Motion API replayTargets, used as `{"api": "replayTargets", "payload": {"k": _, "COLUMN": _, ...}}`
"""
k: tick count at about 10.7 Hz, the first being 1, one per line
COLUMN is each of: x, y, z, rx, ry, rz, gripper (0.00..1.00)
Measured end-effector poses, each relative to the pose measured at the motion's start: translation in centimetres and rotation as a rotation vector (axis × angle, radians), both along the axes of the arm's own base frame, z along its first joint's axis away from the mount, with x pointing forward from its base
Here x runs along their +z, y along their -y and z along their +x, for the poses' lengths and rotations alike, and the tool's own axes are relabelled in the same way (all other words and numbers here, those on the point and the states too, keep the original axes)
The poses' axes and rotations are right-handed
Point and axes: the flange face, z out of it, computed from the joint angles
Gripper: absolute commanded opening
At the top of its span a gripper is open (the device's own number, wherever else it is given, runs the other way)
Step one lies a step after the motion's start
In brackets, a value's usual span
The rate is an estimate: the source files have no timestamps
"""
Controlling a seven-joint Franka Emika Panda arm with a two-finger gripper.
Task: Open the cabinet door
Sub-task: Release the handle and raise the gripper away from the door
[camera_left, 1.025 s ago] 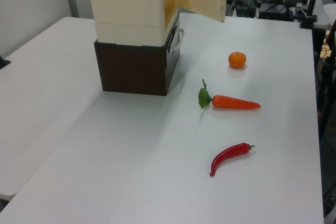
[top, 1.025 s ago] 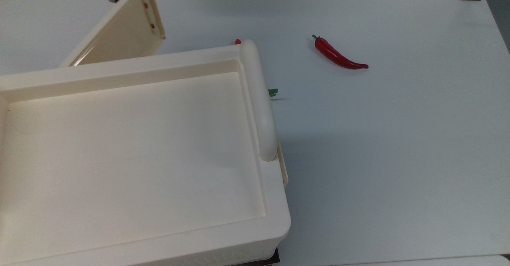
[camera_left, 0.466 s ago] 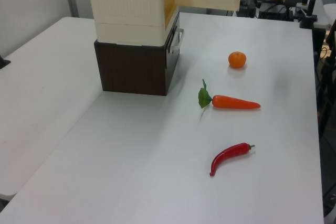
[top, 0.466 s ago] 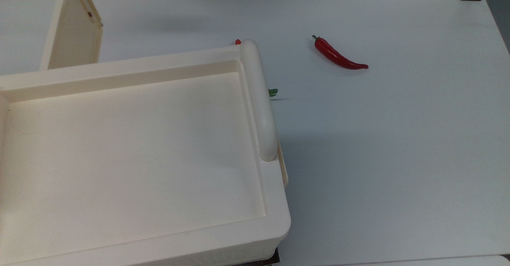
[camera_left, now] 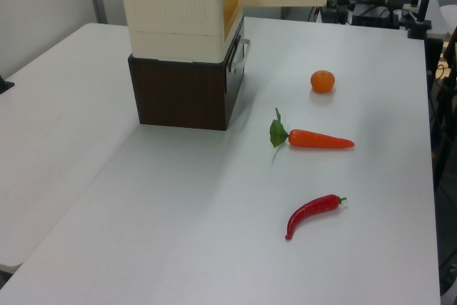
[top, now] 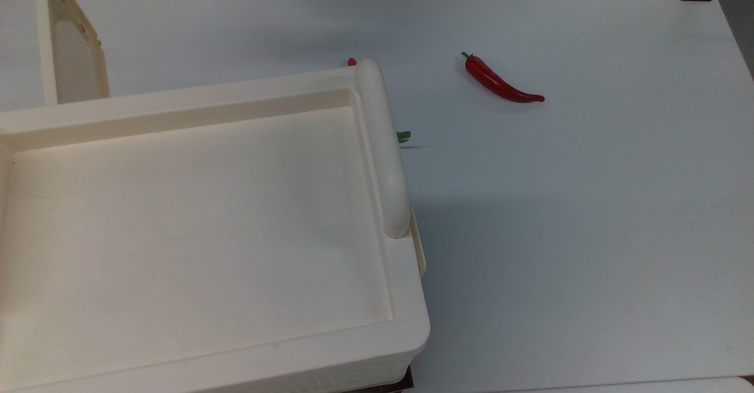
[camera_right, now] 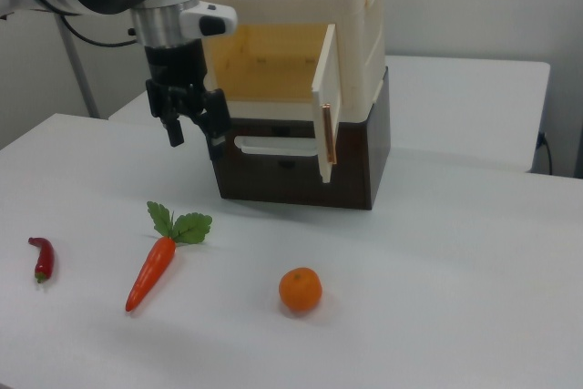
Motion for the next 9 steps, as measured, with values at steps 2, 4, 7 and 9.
{"api": "replayTargets", "payload": {"k": 2, "x": -1.6, "y": -3.4, "z": 1.2, "rx": 0.011, "ry": -0.018, "rz": -0.003, "gripper": 1.0}}
{"api": "replayTargets", "payload": {"k": 4, "x": -2.6, "y": -4.1, "z": 2.0, "rx": 0.016, "ry": -0.017, "rz": 0.005, "gripper": 1.0}}
{"api": "replayTargets", "payload": {"k": 7, "x": -2.1, "y": -3.1, "z": 1.9, "rx": 0.025, "ry": -0.008, "rz": 0.013, "gripper": 1.0}}
{"api": "replayTargets", "payload": {"k": 9, "x": -1.7, "y": -2.8, "z": 1.6, "rx": 0.052, "ry": -0.007, "rz": 0.015, "gripper": 1.0}}
